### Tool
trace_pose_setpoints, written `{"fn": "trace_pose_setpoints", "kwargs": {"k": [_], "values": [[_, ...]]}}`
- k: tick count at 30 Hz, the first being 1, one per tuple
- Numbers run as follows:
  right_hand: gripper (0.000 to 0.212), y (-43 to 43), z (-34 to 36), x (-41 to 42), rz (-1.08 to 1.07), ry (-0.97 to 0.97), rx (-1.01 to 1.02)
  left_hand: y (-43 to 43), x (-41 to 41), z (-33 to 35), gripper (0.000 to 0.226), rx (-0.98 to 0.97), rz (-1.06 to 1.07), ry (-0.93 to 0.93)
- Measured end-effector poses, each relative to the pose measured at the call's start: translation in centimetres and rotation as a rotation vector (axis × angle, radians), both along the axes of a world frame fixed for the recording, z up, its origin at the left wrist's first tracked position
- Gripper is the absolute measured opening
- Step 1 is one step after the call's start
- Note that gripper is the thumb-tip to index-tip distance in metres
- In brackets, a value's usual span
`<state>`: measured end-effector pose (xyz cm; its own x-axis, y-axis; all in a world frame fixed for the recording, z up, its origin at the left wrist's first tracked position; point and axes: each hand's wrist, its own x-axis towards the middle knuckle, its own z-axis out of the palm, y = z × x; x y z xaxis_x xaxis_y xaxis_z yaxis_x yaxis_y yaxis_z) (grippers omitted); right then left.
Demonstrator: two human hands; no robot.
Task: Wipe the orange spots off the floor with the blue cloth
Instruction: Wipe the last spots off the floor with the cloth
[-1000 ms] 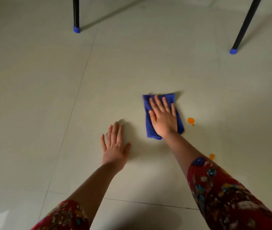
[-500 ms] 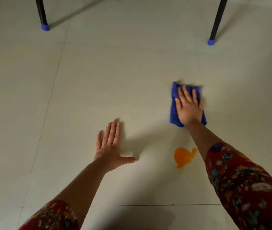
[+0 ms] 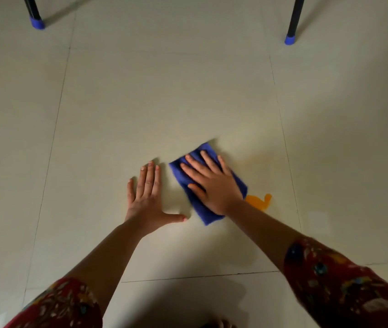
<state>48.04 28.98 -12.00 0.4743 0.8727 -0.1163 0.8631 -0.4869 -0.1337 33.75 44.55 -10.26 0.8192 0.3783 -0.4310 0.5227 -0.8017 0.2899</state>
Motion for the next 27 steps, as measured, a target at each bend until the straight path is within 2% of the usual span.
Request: {"fn": "trace_pose_setpoints", "kwargs": {"k": [1, 3, 5, 6, 8, 12, 14, 16, 20, 23, 27], "values": [[0.053, -1.0, -0.4, 2.1, -0.053, -0.052, -0.001, 0.0, 0.0, 0.0, 0.147, -0.002, -0.008, 0.000], [0.054, -2.6, -0.6, 7.4, -0.369, -0.114, -0.021, 0.0, 0.0, 0.1, 0.146, -0.005, -0.020, 0.003], [0.055, -2.7, -0.1, 11.6, -0.720, -0.028, -0.027, -0.1, 0.0, 0.2, 0.146, 0.001, -0.014, 0.007], [0.055, -1.9, 0.0, 12.1, -0.805, 0.017, -0.029, -0.1, 0.0, 0.2, 0.147, 0.006, -0.014, 0.011], [0.056, 0.9, 0.0, 10.3, -0.723, 0.006, -0.005, -0.2, 0.0, 0.2, 0.147, 0.014, -0.022, 0.015], [0.052, 2.8, -0.5, 0.5, -0.170, -0.062, 0.045, -0.1, 0.0, -0.1, 0.147, 0.026, -0.009, 0.010], [0.050, 0.9, -0.7, 1.2, -0.099, -0.034, 0.045, -0.1, 0.1, 0.0, 0.146, 0.033, -0.018, -0.003], [0.053, -1.2, -0.7, 5.4, -0.278, -0.073, 0.045, -0.2, 0.0, 0.0, 0.146, 0.024, -0.031, -0.017], [0.054, -9.0, -0.3, 11.5, -0.855, -0.026, -0.011, -0.1, -0.1, -0.1, 0.145, 0.032, -0.031, -0.042], [0.055, -12.5, -0.1, 9.7, -1.015, -0.014, -0.014, -0.1, -0.2, -0.4, 0.141, 0.032, -0.031, -0.029], [0.054, -8.8, 0.4, 10.8, -1.171, 0.044, -0.048, 0.3, -0.2, -0.8, 0.110, 0.054, -0.043, -0.039]]}}
